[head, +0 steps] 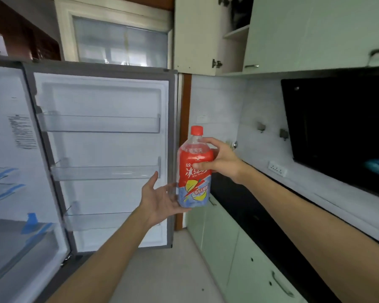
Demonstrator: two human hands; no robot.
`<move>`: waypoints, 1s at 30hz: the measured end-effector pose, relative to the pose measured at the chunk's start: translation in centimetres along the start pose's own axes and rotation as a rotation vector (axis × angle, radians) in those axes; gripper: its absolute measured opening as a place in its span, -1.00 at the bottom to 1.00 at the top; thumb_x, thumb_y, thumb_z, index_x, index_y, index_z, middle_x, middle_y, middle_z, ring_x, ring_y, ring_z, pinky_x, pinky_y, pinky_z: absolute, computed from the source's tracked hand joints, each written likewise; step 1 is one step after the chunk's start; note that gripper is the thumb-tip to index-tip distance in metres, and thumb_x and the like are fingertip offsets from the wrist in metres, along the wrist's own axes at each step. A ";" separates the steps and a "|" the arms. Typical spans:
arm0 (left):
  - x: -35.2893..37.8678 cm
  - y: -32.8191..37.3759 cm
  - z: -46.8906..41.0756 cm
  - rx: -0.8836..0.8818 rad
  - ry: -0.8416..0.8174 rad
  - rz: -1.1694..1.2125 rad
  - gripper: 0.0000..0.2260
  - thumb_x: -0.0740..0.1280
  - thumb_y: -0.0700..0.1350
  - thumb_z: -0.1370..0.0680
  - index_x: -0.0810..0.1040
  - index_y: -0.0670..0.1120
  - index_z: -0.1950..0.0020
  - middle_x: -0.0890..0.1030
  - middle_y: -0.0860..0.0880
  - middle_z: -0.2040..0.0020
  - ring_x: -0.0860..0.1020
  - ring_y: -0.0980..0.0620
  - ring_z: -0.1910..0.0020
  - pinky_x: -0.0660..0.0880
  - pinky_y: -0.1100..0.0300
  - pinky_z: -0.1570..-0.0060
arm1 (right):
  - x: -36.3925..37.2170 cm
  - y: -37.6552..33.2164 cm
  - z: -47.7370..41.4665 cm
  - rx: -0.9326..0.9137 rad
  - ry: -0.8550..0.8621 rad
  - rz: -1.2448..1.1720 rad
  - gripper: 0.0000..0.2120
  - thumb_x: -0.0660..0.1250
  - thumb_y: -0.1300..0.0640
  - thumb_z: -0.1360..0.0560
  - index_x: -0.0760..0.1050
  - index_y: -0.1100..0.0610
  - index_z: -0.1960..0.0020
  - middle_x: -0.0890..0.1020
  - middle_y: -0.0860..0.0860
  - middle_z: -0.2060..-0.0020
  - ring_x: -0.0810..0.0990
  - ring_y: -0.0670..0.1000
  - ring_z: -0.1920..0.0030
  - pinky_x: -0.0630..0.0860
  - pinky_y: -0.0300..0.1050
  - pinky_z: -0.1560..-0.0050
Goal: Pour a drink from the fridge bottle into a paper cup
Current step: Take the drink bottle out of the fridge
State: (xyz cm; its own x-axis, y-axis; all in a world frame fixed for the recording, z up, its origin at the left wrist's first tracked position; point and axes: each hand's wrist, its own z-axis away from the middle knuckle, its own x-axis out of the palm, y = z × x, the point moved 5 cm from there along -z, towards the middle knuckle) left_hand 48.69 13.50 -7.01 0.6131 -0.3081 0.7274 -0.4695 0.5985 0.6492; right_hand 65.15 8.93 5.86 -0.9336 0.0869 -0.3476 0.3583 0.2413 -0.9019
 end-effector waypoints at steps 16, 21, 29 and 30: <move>18.5 -22.1 -3.3 -0.256 -0.178 -0.135 -0.27 0.22 0.34 -0.50 0.32 -0.20 -0.44 0.51 -0.36 -0.31 0.50 -0.43 -0.27 0.33 -0.42 -0.32 | -20.6 3.0 22.3 0.151 0.289 0.141 -0.31 0.59 0.27 -0.32 0.37 0.04 -0.36 0.65 -0.01 -0.08 0.68 -0.03 -0.03 0.65 -0.09 0.00; 23.5 -29.7 -2.6 -0.349 -0.237 -0.195 -0.29 0.20 0.33 -0.53 0.34 -0.22 -0.43 0.54 -0.38 -0.28 0.51 -0.44 -0.25 0.34 -0.44 -0.28 | -25.7 4.0 30.0 0.186 0.364 0.174 -0.28 0.60 0.26 -0.31 0.37 0.06 -0.38 0.67 0.05 -0.09 0.69 0.00 -0.05 0.64 -0.04 -0.05; 31.4 -41.8 -0.7 -0.524 -0.352 -0.262 -0.31 0.17 0.34 -0.55 0.40 -0.22 -0.39 0.53 -0.41 -0.28 0.49 -0.47 -0.26 0.27 -0.47 -0.32 | -33.1 5.7 43.9 0.286 0.568 0.204 -0.30 0.62 0.23 -0.29 0.40 0.04 -0.34 0.69 0.05 -0.05 0.71 0.02 -0.02 0.65 -0.01 -0.03; 32.5 -43.3 -0.2 -0.546 -0.366 -0.269 -0.32 0.17 0.33 -0.55 0.40 -0.22 -0.38 0.54 -0.40 -0.27 0.50 -0.46 -0.26 0.27 -0.47 -0.32 | -34.0 5.7 45.6 0.300 0.598 0.212 -0.29 0.63 0.22 -0.28 0.40 0.04 -0.33 0.69 0.05 -0.05 0.70 0.02 -0.02 0.65 0.01 -0.03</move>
State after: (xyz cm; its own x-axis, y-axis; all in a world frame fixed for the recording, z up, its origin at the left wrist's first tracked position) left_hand 89.05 -22.24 -11.50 0.3648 -0.6685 0.6480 0.1121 0.7225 0.6822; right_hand 99.17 -36.73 0.82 -0.6556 0.6403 -0.4003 0.4385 -0.1088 -0.8921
